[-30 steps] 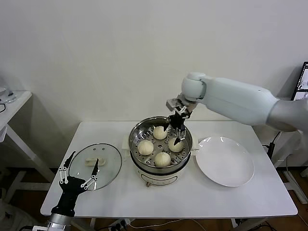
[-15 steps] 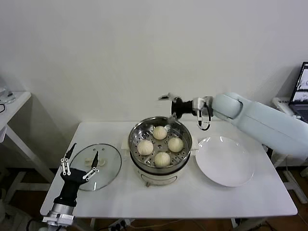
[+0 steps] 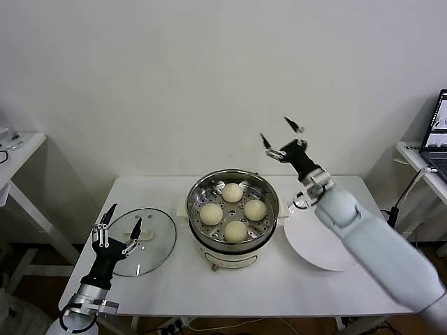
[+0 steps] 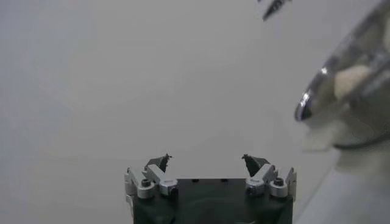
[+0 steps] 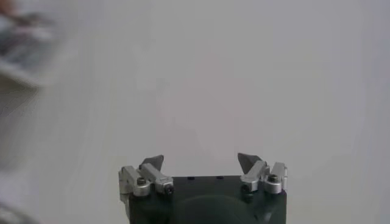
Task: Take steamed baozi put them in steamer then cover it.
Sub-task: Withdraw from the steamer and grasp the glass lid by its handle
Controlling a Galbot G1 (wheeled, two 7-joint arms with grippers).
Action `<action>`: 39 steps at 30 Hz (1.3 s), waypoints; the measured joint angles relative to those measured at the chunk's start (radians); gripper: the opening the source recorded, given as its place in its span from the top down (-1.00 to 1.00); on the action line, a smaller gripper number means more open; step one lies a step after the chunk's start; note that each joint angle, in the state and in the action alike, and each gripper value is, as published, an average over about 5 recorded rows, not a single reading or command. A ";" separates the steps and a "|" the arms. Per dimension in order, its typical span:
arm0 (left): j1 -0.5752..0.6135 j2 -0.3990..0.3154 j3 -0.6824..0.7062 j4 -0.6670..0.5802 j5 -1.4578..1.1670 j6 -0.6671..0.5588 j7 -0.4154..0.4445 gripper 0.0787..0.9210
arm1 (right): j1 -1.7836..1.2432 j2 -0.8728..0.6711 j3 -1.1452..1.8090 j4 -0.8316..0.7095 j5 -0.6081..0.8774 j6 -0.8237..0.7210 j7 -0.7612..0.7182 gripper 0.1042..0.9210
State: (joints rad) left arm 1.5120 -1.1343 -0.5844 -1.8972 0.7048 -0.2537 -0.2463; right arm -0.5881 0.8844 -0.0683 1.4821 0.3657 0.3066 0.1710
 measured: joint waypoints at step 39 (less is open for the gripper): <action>-0.213 -0.056 0.054 0.434 0.462 0.067 -0.055 -0.77 | -0.620 0.350 0.539 -0.002 -0.104 0.106 0.005 -0.76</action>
State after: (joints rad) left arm 1.2986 -1.1902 -0.5308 -1.4627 1.1669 -0.1864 -0.3012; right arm -1.2082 1.2340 0.4704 1.4804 0.2619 0.4127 0.1760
